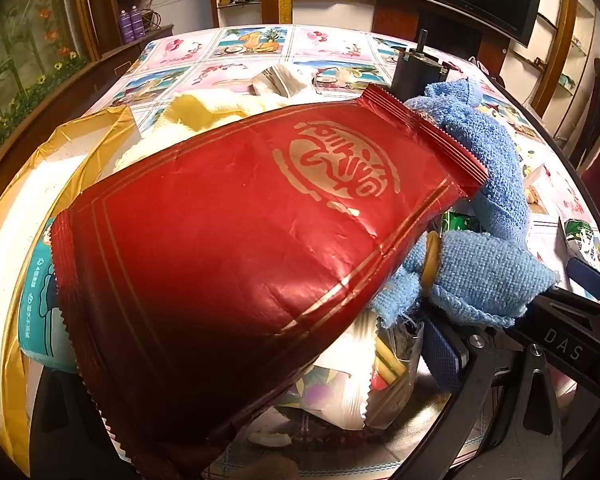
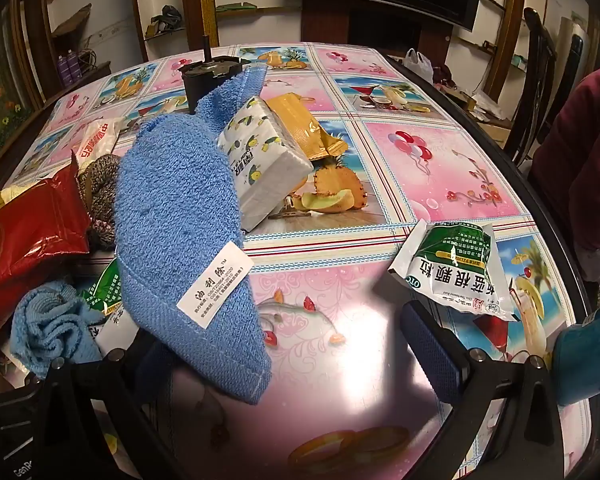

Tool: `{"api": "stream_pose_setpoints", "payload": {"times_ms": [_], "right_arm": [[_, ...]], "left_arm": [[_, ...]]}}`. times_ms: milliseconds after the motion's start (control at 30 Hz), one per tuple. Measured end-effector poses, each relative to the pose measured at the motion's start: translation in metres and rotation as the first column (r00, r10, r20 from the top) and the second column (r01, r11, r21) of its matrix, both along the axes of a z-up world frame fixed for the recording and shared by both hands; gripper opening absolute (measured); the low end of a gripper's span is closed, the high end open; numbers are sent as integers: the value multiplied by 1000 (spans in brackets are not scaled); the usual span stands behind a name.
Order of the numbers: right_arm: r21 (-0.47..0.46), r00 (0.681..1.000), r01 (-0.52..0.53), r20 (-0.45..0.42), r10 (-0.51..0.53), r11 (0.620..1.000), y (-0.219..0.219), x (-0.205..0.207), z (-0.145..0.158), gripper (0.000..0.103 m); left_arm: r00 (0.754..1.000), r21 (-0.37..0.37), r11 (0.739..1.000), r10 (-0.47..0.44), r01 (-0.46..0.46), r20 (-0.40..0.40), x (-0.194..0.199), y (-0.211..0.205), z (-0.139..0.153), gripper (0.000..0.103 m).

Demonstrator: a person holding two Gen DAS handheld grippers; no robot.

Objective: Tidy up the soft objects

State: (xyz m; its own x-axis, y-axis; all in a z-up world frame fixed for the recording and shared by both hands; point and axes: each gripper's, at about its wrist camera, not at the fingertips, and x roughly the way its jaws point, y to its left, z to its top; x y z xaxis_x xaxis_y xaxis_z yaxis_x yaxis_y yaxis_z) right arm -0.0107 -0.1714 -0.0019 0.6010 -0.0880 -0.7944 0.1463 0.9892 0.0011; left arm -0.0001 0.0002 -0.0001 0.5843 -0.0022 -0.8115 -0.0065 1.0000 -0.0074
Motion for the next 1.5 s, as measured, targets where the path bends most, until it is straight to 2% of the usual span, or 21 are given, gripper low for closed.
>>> {"api": "stream_pose_setpoints", "payload": {"times_ms": [200,267,367,500,600,700,800,867,967,1067,1167,1200,1233,1267,1300,1333,1433,1500], "right_arm": [[2,1000,0,0,0,1000,-1,2,-1,103],[4,1000,0,-1,0,1000,-2,3,-1,103],[3,1000,-16,-4,16,1000,-2,3,-1,103],[13,997,-72,-30,73,997,-8,5,-2,103],[10,995,-69,-70,70,998,-8,-2,0,103],[10,989,-112,-91,112,994,-5,-4,0,103],[14,982,-163,-100,163,987,-2,-5,0,103],[16,981,-172,-91,173,985,-2,-12,2,102],[14,986,-162,-31,162,987,-5,-26,14,102],[28,986,-163,50,162,986,-7,-40,37,102],[36,963,-167,220,155,985,-9,-64,73,103],[29,948,-164,281,149,986,-8,-70,84,103],[32,928,-174,341,153,984,-9,-76,91,103],[43,910,-199,379,168,979,-10,-80,95,103],[45,913,-210,367,180,977,-11,-78,95,103],[40,928,-205,325,181,978,-10,-73,92,103],[91,948,-219,257,189,972,-13,-66,77,103],[111,956,-225,220,197,968,-12,-61,68,102]], "left_arm": [[999,4,999,-33,33,-4,-12,2,3,103],[996,4,997,-77,77,-35,-19,1,5,103],[994,5,996,-87,87,-67,-21,0,2,103],[993,6,996,-90,90,-83,-19,-1,1,103],[986,10,989,-143,145,-90,-27,-8,1,103],[976,-30,982,-187,185,-111,-36,-10,6,101],[975,-69,975,-216,213,-44,-54,-7,20,100],[969,-44,969,-239,242,55,-71,-3,39,100],[956,-47,967,-240,251,170,-88,12,67,100],[935,-102,967,-194,233,295,-101,41,105,100],[857,-141,966,-118,216,502,-128,77,146,100],[826,-139,967,-104,215,554,-136,89,154,101],[813,-131,967,-107,219,573,-138,99,158,101],[830,-118,973,-101,196,548,-137,108,158,101],[859,-106,982,-83,157,505,-134,118,155,100],[874,-115,985,-58,128,482,-132,127,150,100],[890,-169,978,-30,120,454,-129,145,134,100],[903,-164,977,-51,133,427,-127,141,123,100]]}}
